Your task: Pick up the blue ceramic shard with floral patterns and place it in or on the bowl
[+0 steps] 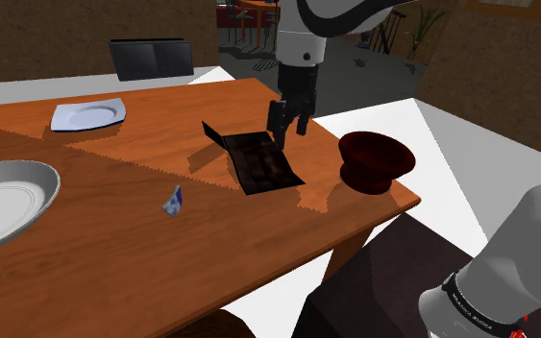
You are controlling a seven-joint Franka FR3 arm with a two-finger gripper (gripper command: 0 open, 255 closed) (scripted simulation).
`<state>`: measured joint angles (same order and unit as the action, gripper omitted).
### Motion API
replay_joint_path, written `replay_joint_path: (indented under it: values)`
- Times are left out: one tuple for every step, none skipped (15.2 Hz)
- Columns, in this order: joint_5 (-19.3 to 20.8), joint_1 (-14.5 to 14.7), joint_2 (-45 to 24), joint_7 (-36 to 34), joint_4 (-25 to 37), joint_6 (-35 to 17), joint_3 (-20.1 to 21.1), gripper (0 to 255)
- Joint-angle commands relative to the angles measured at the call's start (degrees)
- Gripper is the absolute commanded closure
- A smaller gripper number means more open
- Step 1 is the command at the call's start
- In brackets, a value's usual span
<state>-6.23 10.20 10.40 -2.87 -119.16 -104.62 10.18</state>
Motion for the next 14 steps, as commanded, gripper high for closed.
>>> replay_joint_path:
  values:
    - [0.2, 1.0, -3.4, -0.1, 2.4, -1.3, 1.2, 0]
    - [0.4, 1.4, -5.2, -0.2, 3.7, -1.7, 1.8, 0]
    - [0.7, 1.9, -7.0, -0.3, 5.2, -2.2, 2.3, 0]
    - [1.0, 2.4, -8.8, -0.3, 6.6, -2.5, 2.9, 0]
    - [1.3, 2.9, -10.5, -0.4, 8.1, -2.9, 3.4, 0]
    - [1.7, 3.4, -12.3, -0.5, 9.7, -3.2, 3.9, 0]
    - [2.1, 3.9, -14.2, -0.7, 11.3, -3.4, 4.4, 0]
    - [2.5, 4.5, -16.0, -0.8, 13.0, -3.6, 4.9, 0]
    - [3.0, 5.1, -17.8, -0.9, 14.7, -3.7, 5.4, 0]
    - [3.5, 5.7, -19.6, -1.0, 16.5, -3.8, 5.8, 0]
    - [4.1, 6.3, -21.5, -1.2, 18.3, -3.8, 6.2, 0]
    - [4.6, 7.0, -23.4, -1.3, 20.2, -3.8, 6.6, 0]
    - [5.2, 7.7, -25.3, -1.4, 22.2, -3.7, 7.0, 0]
    - [5.8, 8.4, -27.2, -1.5, 24.2, -3.6, 7.3, 0]
